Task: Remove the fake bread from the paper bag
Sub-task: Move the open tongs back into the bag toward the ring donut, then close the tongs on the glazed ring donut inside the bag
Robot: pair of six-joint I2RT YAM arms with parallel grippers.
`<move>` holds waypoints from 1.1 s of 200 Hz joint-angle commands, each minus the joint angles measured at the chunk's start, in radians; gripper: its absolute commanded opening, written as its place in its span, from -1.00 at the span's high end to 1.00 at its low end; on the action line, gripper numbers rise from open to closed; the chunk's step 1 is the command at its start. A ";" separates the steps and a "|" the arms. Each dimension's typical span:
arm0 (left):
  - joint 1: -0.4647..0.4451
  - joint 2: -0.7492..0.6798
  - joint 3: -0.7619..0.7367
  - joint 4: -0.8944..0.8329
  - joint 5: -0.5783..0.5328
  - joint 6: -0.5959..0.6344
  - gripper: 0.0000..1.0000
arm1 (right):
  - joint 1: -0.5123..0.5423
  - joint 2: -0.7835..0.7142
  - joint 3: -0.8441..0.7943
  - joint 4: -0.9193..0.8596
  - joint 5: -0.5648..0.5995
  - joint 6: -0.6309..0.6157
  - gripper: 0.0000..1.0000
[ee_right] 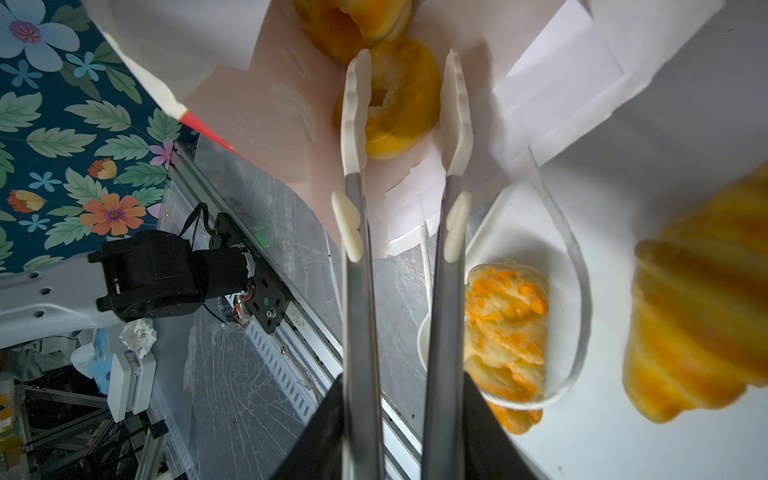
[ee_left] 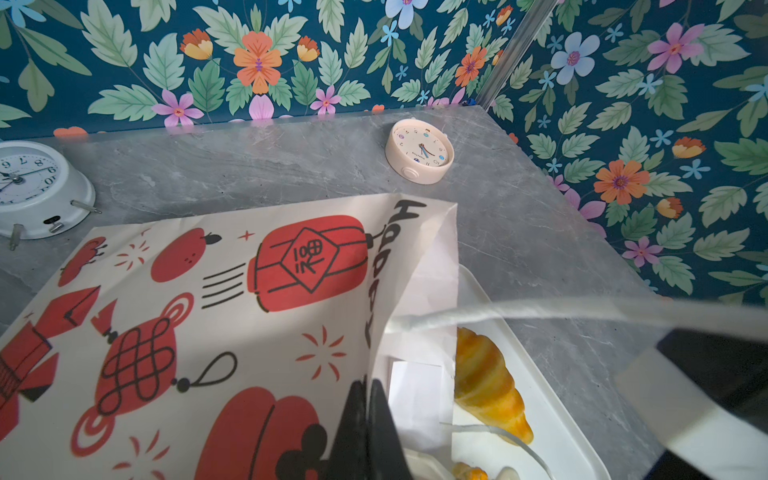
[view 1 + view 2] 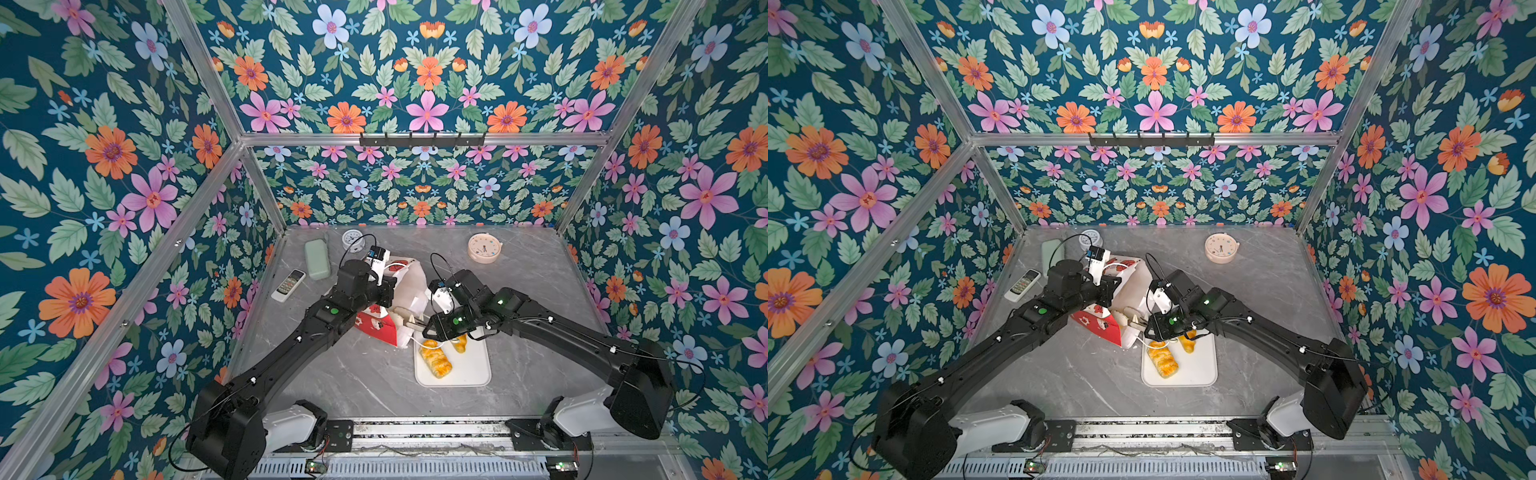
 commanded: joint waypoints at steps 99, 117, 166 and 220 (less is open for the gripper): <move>0.000 -0.013 -0.017 0.027 -0.004 0.012 1.00 | 0.012 0.102 0.074 -0.114 -0.107 -0.042 0.22; 0.000 -0.012 -0.014 0.026 -0.007 0.015 1.00 | 0.015 0.115 0.079 -0.136 -0.114 -0.052 0.24; 0.001 -0.007 -0.004 0.026 -0.004 0.018 1.00 | 0.026 0.141 0.097 -0.176 -0.117 -0.081 0.28; 0.000 -0.008 0.003 0.021 -0.010 0.024 1.00 | 0.029 0.147 0.110 -0.184 -0.108 -0.093 0.63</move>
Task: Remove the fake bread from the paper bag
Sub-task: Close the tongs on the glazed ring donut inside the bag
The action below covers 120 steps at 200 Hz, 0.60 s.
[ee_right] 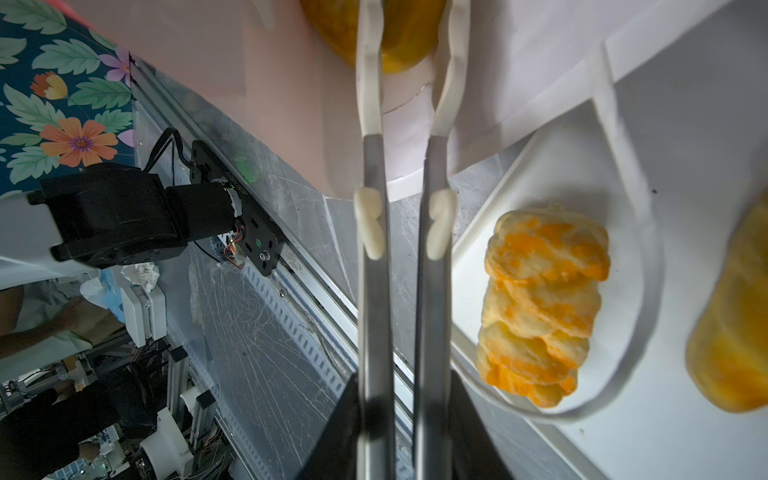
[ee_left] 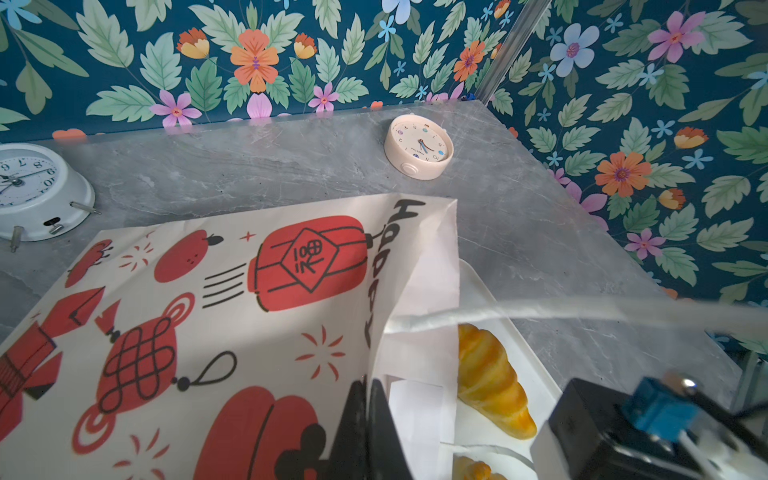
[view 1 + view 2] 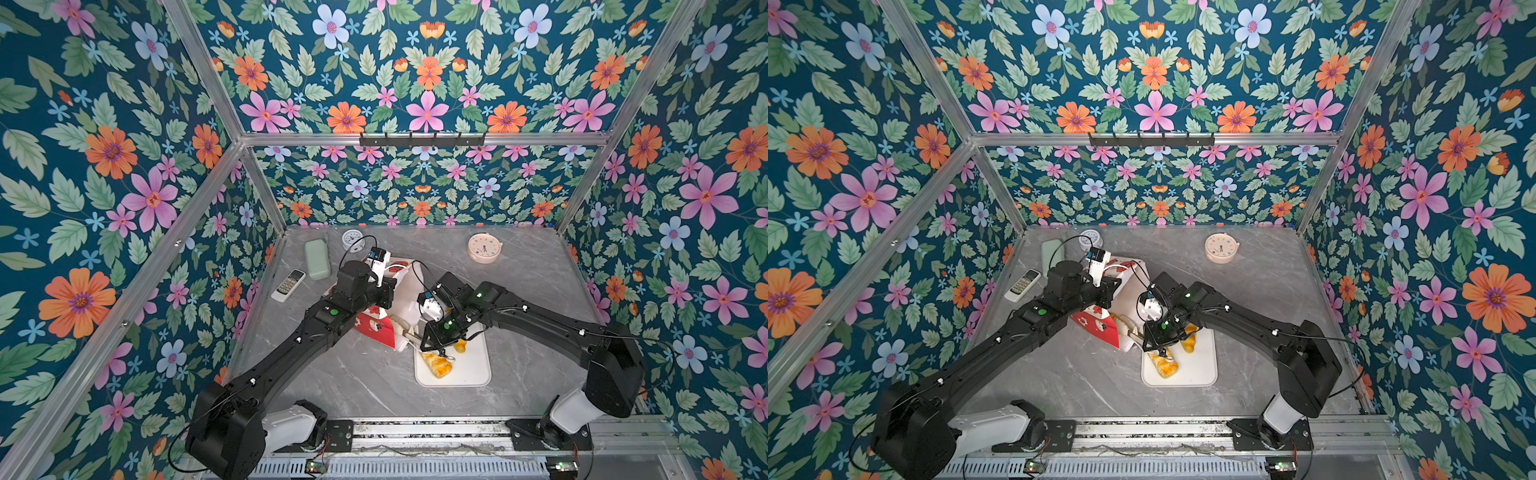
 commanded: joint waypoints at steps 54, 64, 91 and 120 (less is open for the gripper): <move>0.001 0.006 0.015 0.024 -0.019 0.007 1.00 | 0.001 -0.063 0.014 -0.027 0.071 -0.023 0.99; 0.001 0.008 0.015 0.024 -0.024 0.007 1.00 | 0.002 -0.080 0.012 -0.035 0.089 -0.022 0.99; 0.001 0.012 0.015 0.029 -0.052 -0.004 1.00 | 0.002 -0.130 0.001 -0.055 0.137 -0.023 1.00; 0.001 0.016 0.004 0.049 -0.059 -0.025 1.00 | 0.002 -0.186 -0.017 -0.077 0.194 -0.021 1.00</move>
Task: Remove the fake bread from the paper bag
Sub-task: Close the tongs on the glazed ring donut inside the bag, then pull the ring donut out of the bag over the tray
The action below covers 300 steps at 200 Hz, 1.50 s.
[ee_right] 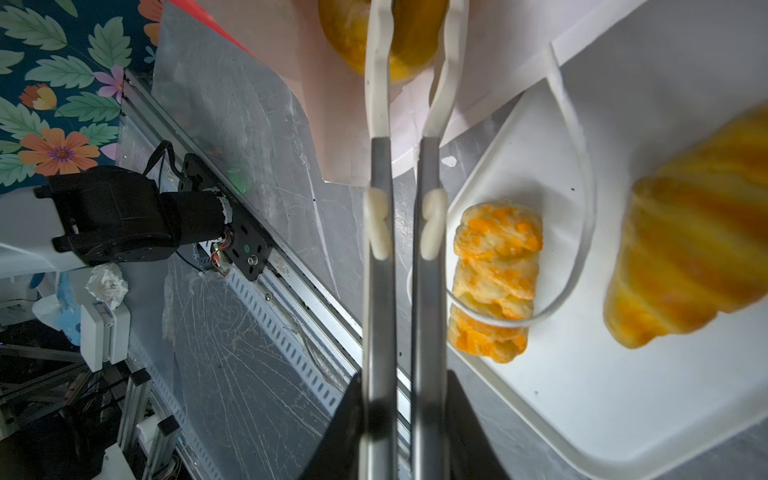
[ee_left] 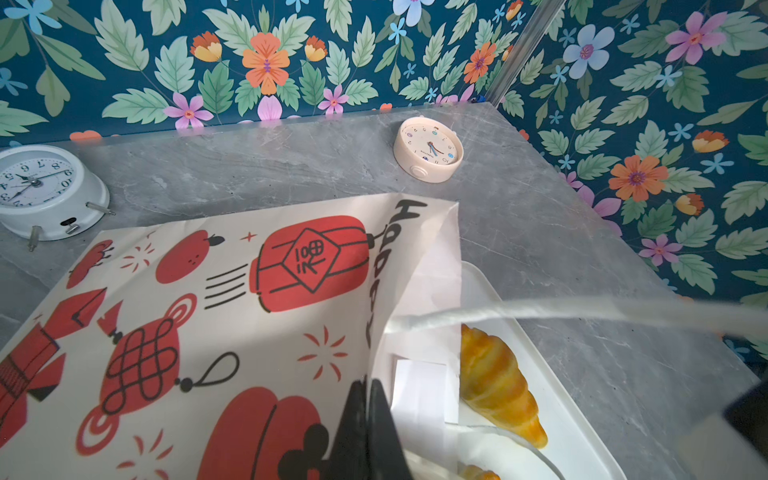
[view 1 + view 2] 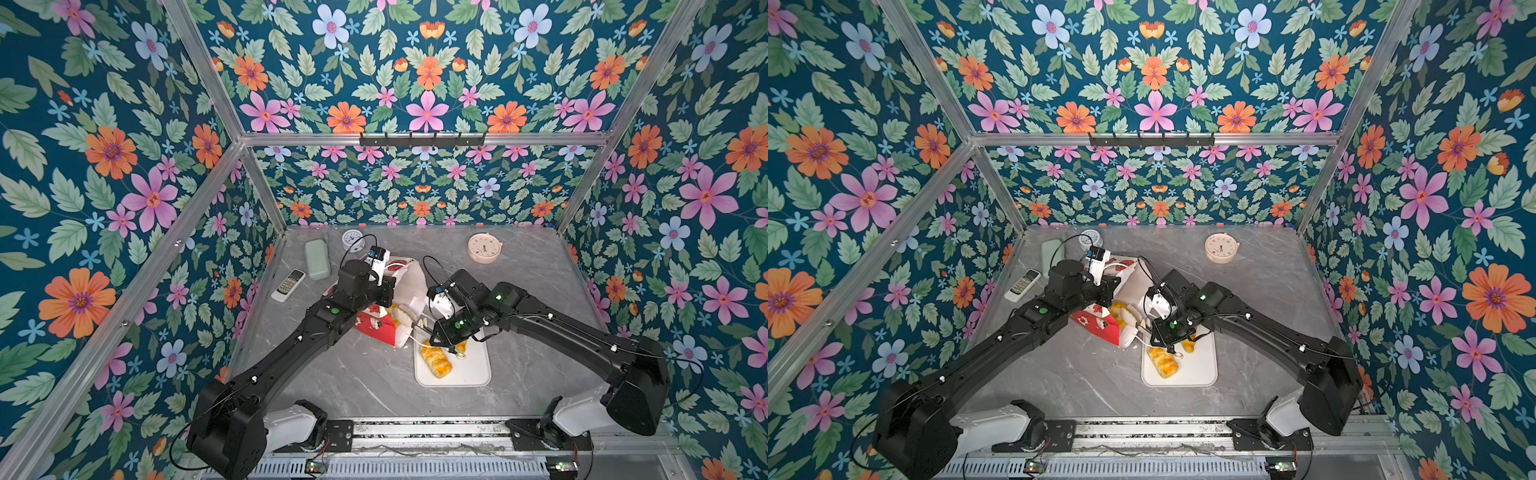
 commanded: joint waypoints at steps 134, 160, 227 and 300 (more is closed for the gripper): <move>0.002 0.014 -0.010 0.062 -0.079 -0.049 1.00 | -0.082 -0.441 -0.114 -0.242 0.244 0.050 1.00; 0.002 0.011 -0.020 0.072 -0.091 -0.055 1.00 | -0.109 -0.489 -0.125 -0.271 0.272 0.070 0.99; 0.001 -0.059 -0.050 0.086 -0.166 -0.065 1.00 | -0.124 -0.507 -0.188 -0.210 0.342 0.157 0.95; 0.003 -0.069 -0.058 0.095 -0.168 -0.059 1.00 | -0.125 -0.744 -0.356 -0.295 0.323 0.396 0.95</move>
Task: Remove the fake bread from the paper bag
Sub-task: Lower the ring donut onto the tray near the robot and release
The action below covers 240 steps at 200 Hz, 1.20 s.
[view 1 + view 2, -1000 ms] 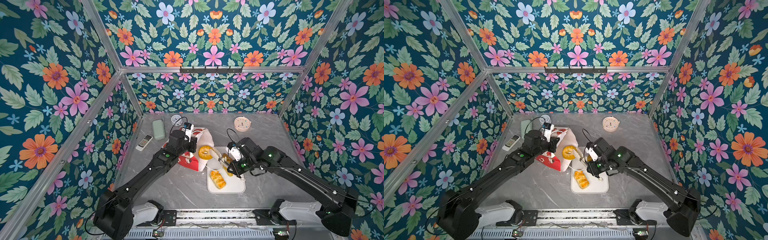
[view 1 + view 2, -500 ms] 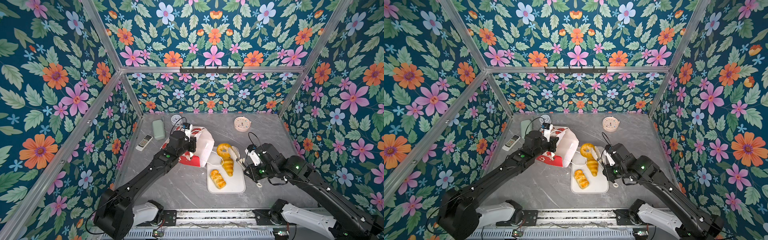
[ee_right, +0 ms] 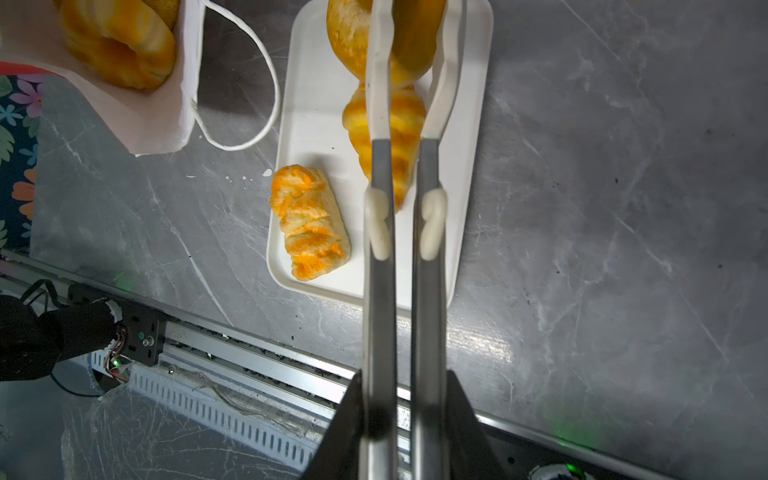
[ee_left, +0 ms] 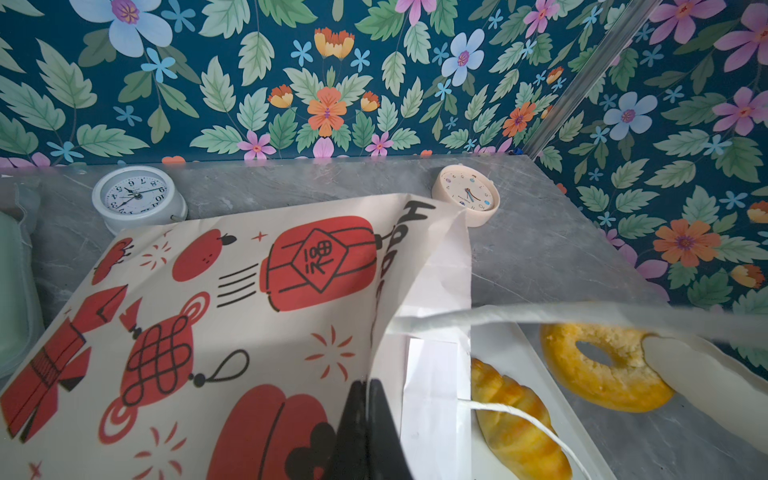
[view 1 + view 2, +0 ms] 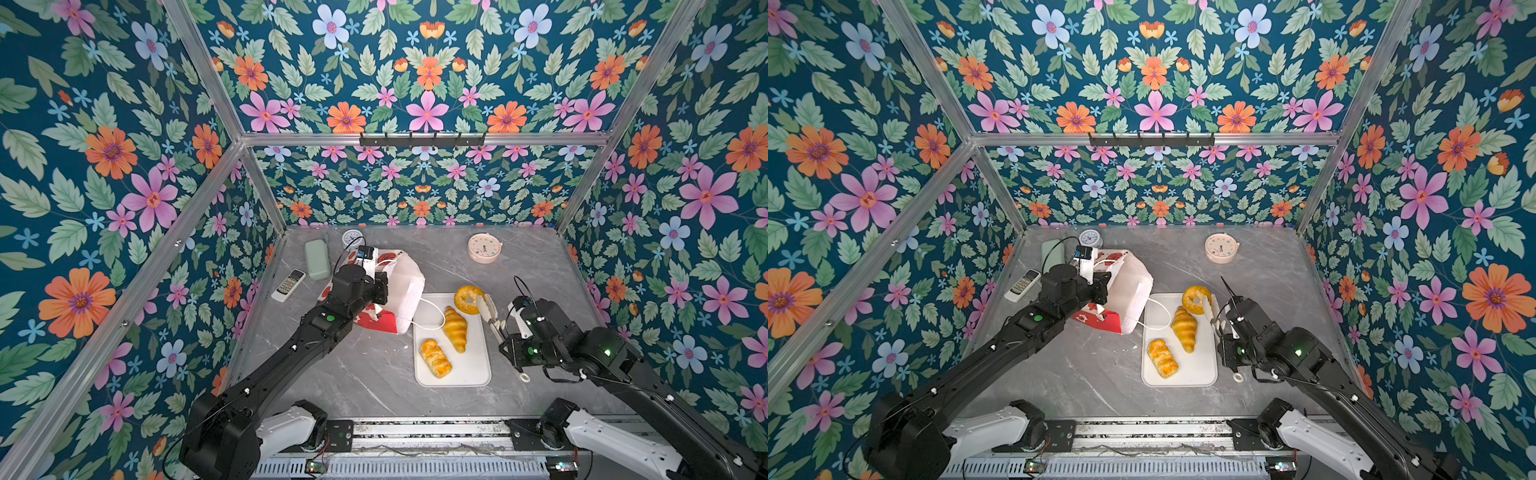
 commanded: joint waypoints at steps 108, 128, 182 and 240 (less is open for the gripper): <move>0.002 0.011 -0.019 0.066 0.001 0.008 1.00 | 0.161 -0.251 -0.218 -0.062 -0.150 0.387 0.96; 0.002 0.006 -0.018 0.062 -0.002 0.011 1.00 | 0.223 -0.210 -0.225 -0.074 -0.122 0.423 0.96; 0.003 0.000 -0.026 0.069 -0.004 0.013 1.00 | 0.259 -0.220 -0.265 -0.099 -0.134 0.473 0.96; 0.002 0.009 -0.024 0.075 -0.005 0.013 1.00 | 0.264 -0.220 -0.260 -0.156 -0.191 0.465 0.96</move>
